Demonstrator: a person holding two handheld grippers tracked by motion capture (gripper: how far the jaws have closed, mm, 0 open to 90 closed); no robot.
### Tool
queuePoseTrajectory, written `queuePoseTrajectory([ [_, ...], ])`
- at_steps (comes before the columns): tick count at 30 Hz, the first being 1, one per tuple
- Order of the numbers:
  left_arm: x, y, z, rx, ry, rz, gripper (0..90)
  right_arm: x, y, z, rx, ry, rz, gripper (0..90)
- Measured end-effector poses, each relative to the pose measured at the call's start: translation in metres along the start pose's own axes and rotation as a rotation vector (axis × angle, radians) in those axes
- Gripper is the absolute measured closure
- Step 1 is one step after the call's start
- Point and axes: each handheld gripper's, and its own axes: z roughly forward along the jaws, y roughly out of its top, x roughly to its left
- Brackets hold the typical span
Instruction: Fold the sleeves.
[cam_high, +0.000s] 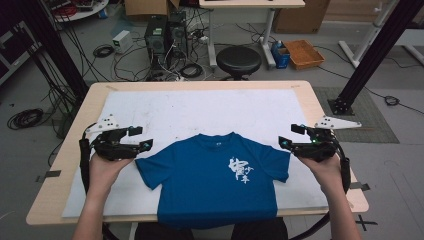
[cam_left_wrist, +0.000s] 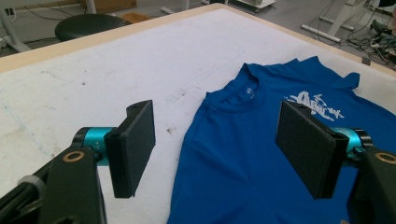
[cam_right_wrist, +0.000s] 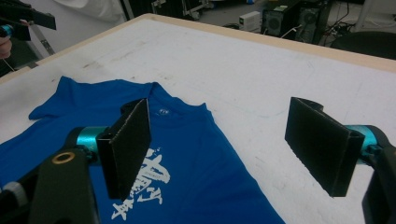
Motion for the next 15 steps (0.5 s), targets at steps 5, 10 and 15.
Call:
queuePoseTrajectory([
  [5, 0.001, -0.004, -0.001, 0.001, 0.005, -0.023, 28.8, -0.002, 0.000, -0.004, -0.013, -0.013, 0.008, 22.8],
  [10, 0.008, -0.010, -0.008, -0.010, 0.005, -0.051, 28.8, -0.003, 0.003, 0.000, -0.008, -0.008, 0.005, 24.9],
  [15, 0.011, -0.017, -0.015, -0.003, 0.019, -0.044, 32.2, -0.008, 0.001, 0.001, -0.013, -0.017, 0.023, 27.0],
])
